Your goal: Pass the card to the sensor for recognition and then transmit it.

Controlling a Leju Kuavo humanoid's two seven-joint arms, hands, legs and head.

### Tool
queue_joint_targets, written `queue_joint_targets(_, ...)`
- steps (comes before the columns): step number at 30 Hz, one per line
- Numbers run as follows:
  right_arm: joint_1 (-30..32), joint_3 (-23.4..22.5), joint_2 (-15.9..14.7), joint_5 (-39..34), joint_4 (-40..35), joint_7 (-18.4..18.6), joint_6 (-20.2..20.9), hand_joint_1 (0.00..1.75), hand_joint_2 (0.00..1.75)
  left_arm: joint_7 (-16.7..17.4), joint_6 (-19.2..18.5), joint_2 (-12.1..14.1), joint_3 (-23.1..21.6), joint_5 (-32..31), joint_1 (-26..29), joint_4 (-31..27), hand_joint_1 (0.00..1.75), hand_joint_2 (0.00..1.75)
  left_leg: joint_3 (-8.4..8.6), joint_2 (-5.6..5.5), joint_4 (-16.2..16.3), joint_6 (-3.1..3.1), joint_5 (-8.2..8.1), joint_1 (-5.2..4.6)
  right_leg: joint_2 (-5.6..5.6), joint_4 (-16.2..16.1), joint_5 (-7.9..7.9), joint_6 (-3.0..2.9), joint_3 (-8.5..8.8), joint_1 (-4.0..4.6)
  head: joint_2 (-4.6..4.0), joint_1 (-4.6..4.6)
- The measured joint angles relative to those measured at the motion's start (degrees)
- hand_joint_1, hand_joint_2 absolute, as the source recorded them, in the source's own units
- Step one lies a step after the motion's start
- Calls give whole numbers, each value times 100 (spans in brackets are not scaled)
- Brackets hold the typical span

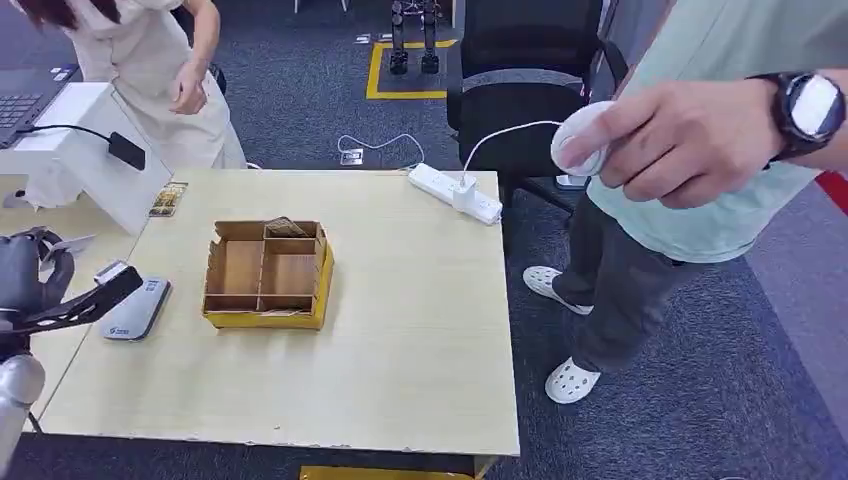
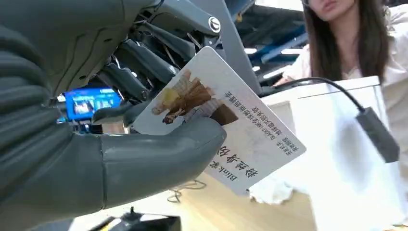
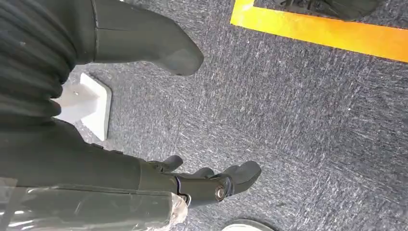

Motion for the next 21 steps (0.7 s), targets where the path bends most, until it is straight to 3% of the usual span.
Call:
queue_joint_targets(9, 7, -2, 0, 20, 0, 0, -7, 0, 175, 549, 754, -216, -203, -1381, 288, 415, 175, 175, 0, 0, 0, 0, 0, -1, 0, -1, 0, 0, 0, -2, 0, 0)
queue_joint_targets(17, 10, 0, 0, 22, 0, 44, -24, 0, 175, 802, 1189, -501, -267, -1853, 344, 892, 175, 175, 0, -1, 0, 0, 0, -2, -1, -1, 0, 0, 0, -2, 0, 0)
queue_joint_targets(21, 10, 0, 0, 24, 0, 44, -24, 0, 175, 848, 1219, -666, -299, -1960, 344, 1134, 175, 175, 0, 0, 0, 0, 0, -1, -1, -1, 0, 0, 0, -2, 0, 0)
